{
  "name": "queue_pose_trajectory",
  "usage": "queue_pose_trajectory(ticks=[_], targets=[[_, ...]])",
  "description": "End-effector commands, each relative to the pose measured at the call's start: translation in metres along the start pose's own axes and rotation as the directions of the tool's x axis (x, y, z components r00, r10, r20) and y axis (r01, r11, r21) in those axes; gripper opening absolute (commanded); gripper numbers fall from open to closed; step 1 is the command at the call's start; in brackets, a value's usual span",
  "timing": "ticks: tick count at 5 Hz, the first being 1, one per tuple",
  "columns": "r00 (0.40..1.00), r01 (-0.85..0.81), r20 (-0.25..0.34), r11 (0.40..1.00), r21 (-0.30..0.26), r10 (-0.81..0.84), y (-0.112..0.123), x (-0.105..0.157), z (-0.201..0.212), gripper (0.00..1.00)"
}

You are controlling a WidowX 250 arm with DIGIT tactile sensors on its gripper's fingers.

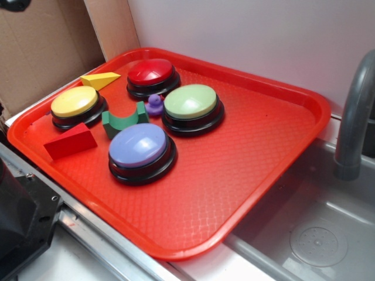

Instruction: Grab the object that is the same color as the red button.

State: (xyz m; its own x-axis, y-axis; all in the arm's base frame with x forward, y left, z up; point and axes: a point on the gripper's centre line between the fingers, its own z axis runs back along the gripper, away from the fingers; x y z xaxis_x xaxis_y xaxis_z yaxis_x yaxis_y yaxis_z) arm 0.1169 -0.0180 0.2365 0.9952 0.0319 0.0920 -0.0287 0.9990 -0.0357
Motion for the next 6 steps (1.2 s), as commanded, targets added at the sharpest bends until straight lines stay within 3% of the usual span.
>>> queue_pose_trajectory(ticks=[1,2,5,6], targets=[[1.000,0.000,0.000,1.000,0.000,0.000,0.000,0.000,0.000,1.00],[0.994,0.093,0.054,0.995,-0.037,-0.091,0.016,0.008,-0.025,1.00],[0.996,0.067,0.050,0.990,0.126,-0.074,0.050,0.009,-0.096,1.00],[0.997,0.053,0.046,0.991,0.119,-0.059,0.067,0.009,-0.130,1.00]])
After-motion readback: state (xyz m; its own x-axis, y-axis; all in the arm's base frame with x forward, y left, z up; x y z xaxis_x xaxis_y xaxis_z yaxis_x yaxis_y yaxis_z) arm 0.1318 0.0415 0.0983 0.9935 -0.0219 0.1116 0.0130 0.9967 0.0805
